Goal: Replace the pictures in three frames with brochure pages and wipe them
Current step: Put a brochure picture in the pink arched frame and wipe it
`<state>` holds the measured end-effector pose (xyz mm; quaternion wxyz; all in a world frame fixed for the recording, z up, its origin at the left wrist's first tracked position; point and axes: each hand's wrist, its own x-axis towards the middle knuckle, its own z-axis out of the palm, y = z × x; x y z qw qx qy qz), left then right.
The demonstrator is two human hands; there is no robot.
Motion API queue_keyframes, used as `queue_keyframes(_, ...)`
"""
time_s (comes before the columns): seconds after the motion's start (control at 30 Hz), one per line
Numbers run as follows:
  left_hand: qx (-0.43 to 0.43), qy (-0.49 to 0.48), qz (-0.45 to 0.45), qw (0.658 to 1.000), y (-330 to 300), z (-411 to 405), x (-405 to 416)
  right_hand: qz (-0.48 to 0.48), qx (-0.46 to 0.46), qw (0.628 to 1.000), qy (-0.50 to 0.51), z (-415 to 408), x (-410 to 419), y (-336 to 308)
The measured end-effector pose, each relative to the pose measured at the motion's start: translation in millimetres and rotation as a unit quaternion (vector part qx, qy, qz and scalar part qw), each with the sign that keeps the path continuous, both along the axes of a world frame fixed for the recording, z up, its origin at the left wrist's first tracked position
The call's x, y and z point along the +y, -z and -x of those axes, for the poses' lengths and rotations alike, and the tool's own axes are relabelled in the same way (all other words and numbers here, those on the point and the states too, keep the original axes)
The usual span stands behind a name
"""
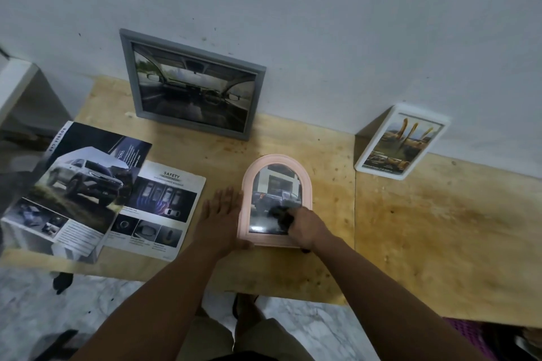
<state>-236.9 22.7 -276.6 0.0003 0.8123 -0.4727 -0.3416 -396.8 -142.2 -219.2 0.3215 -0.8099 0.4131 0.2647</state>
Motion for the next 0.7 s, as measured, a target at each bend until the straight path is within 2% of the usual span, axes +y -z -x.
queue_keyframes(0.07,0.003,0.0,-0.001,1.0,0.1,-0.9,0.5,-0.055,0.034,0.998,-0.024,0.3,-11.1,-7.5)
queue_keyframes(0.13,0.004,0.0,0.001,1.0,1.1,-0.8,0.9,-0.075,0.027,0.997,-0.007,-3.1,-30.1,-17.5)
queue_keyframes(0.2,0.001,0.001,0.003,1.0,1.6,-0.6,0.6,-0.043,-0.024,0.998,0.03,-12.6,-50.1,-26.8)
queue_keyframes(0.27,-0.002,0.003,0.001,1.0,2.6,-0.4,-0.2,0.037,-0.065,0.997,0.007,-23.9,-66.4,-27.2)
queue_keyframes(0.37,-0.002,0.005,-0.002,1.0,4.0,-0.4,-0.3,0.146,0.007,0.982,-0.116,-34.6,-72.8,-19.2)
queue_keyframes(0.43,-0.004,0.007,-0.002,1.0,5.0,-0.6,-0.1,0.158,0.066,0.973,-0.153,-33.5,-64.3,-11.5)
queue_keyframes(0.6,-0.008,0.008,-0.003,1.0,3.2,0.6,-0.4,0.171,0.092,0.974,-0.113,-15.9,-29.1,0.9)
queue_keyframes(0.7,-0.002,0.001,-0.005,1.0,1.1,0.8,-1.2,0.141,0.096,0.982,-0.077,-2.7,-9.5,2.9)
